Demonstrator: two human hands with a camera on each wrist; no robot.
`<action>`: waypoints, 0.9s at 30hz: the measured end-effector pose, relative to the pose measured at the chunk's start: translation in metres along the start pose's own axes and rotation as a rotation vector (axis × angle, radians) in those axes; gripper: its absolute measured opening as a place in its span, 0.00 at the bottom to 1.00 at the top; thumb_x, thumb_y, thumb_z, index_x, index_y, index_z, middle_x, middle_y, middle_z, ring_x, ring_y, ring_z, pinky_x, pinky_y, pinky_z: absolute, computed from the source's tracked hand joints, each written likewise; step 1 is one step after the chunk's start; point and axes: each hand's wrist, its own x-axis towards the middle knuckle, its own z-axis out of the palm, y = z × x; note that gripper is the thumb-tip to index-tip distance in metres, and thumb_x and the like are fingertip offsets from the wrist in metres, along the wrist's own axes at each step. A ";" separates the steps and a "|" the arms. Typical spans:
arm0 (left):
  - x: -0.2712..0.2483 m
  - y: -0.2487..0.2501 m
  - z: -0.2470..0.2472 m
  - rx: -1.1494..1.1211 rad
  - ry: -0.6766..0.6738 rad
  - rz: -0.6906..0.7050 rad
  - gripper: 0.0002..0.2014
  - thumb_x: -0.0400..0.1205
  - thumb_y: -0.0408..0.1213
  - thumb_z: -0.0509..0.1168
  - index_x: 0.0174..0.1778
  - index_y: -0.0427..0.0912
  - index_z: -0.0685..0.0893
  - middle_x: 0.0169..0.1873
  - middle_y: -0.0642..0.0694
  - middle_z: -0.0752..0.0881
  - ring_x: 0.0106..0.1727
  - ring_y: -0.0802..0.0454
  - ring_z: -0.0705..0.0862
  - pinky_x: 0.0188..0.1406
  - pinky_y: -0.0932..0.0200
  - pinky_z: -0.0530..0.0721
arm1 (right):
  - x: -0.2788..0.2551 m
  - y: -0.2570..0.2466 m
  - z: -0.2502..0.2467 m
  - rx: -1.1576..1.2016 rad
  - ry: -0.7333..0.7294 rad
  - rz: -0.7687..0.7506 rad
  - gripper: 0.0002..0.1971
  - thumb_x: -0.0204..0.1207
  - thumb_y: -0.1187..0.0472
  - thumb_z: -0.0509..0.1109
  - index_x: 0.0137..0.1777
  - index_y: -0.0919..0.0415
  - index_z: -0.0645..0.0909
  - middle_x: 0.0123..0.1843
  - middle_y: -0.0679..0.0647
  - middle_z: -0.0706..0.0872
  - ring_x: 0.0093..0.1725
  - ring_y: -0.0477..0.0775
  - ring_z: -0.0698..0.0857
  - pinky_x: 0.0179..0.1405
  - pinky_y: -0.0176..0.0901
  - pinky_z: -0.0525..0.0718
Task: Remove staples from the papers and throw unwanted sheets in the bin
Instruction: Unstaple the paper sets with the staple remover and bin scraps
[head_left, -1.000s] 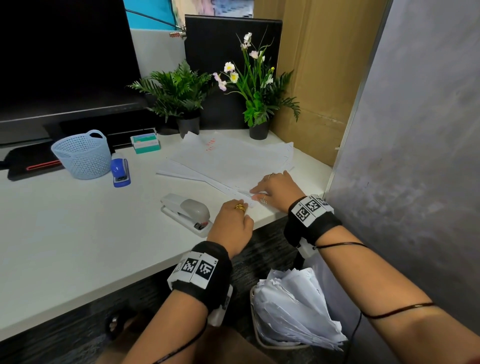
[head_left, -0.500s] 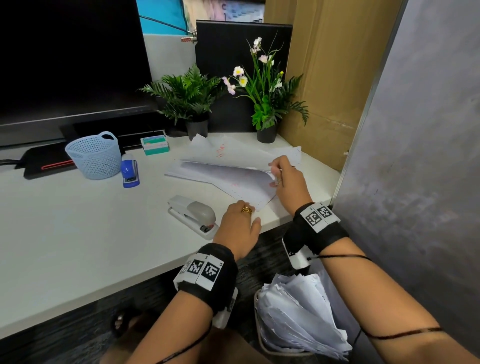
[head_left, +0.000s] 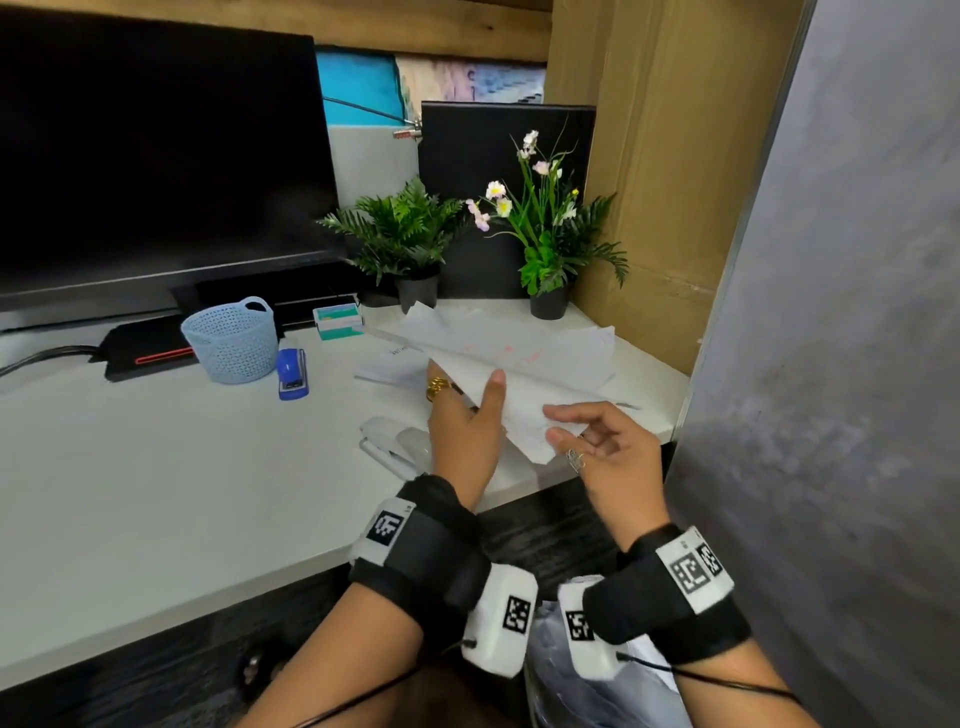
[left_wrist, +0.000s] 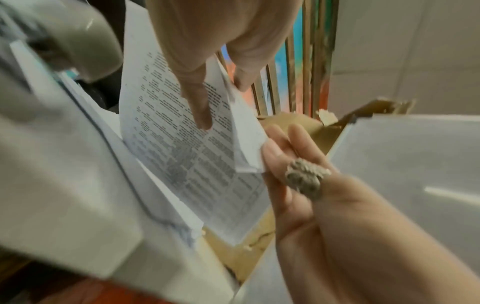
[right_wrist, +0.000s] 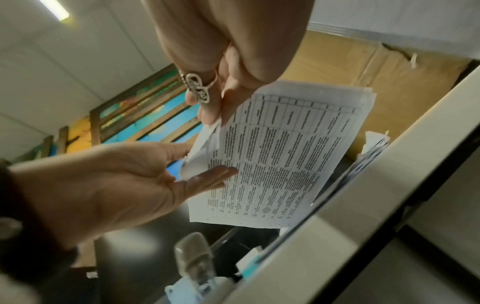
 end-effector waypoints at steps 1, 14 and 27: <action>0.004 0.008 -0.006 -0.061 0.031 0.021 0.30 0.76 0.47 0.68 0.73 0.50 0.66 0.63 0.49 0.83 0.63 0.50 0.83 0.63 0.44 0.81 | -0.001 -0.005 0.005 0.015 -0.016 -0.001 0.14 0.68 0.77 0.74 0.41 0.57 0.87 0.43 0.56 0.90 0.43 0.57 0.82 0.49 0.36 0.85; -0.006 0.092 -0.179 0.095 0.272 0.175 0.30 0.80 0.17 0.58 0.75 0.47 0.64 0.63 0.52 0.82 0.62 0.58 0.82 0.65 0.54 0.80 | 0.000 0.023 0.073 -0.623 -0.088 0.031 0.11 0.77 0.59 0.71 0.58 0.59 0.80 0.49 0.54 0.83 0.50 0.53 0.84 0.43 0.28 0.73; -0.052 0.044 -0.289 0.760 0.276 -0.222 0.29 0.81 0.24 0.59 0.79 0.46 0.64 0.66 0.41 0.78 0.61 0.42 0.79 0.62 0.55 0.76 | 0.036 0.006 0.150 -1.297 -0.693 0.280 0.20 0.79 0.55 0.63 0.65 0.68 0.74 0.67 0.63 0.79 0.64 0.61 0.79 0.49 0.38 0.72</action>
